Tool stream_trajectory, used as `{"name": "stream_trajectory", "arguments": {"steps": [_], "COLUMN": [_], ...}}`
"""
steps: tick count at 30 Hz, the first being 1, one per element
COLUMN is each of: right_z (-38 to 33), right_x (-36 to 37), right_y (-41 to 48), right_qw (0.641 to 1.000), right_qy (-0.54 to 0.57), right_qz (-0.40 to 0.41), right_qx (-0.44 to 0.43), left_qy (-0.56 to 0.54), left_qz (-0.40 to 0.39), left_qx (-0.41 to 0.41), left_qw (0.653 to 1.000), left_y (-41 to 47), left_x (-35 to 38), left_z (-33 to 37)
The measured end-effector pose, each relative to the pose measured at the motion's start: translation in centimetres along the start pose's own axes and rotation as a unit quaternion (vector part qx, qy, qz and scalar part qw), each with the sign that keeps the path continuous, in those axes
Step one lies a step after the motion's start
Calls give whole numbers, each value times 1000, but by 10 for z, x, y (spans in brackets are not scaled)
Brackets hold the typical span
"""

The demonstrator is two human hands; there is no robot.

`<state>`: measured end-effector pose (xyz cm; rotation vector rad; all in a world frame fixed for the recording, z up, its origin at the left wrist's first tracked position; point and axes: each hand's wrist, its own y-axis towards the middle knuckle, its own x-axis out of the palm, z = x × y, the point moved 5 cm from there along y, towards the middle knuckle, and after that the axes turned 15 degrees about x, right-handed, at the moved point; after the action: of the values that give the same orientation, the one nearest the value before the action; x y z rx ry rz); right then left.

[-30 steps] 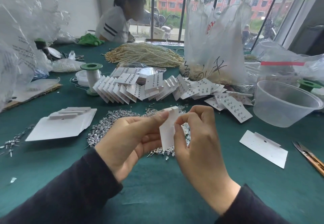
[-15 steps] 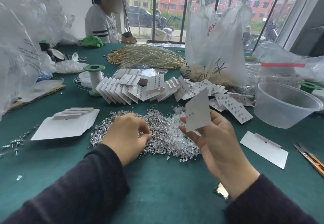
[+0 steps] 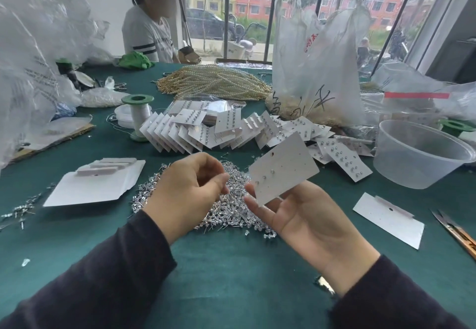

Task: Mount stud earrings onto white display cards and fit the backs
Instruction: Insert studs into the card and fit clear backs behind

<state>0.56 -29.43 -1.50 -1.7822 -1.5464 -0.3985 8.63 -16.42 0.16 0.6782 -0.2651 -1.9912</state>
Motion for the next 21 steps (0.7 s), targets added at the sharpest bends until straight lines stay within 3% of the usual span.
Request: {"name": "stream_trajectory", "arguments": {"steps": [4,8,14,21], "right_z": [6,11,14,15], "right_x": [4,4,4,3], "right_y": [0,2,3,3], "right_qw": [1000,999,998,997], "right_qy": [-28,-53,-63,-77], "right_qz": [-10,-6,-3,14], "right_qx": [9,4,-3,-18], "left_qy": [-170,-322,-409,-408], "left_qz": [5,5,-22,-24], "left_qx": [-41,-152,-240,-243], "left_qw": [985,934,880,880], "left_y": [-7,-14,-19,-20], "left_x": [7,14,20,21], "left_z": [11,14,10,10]}}
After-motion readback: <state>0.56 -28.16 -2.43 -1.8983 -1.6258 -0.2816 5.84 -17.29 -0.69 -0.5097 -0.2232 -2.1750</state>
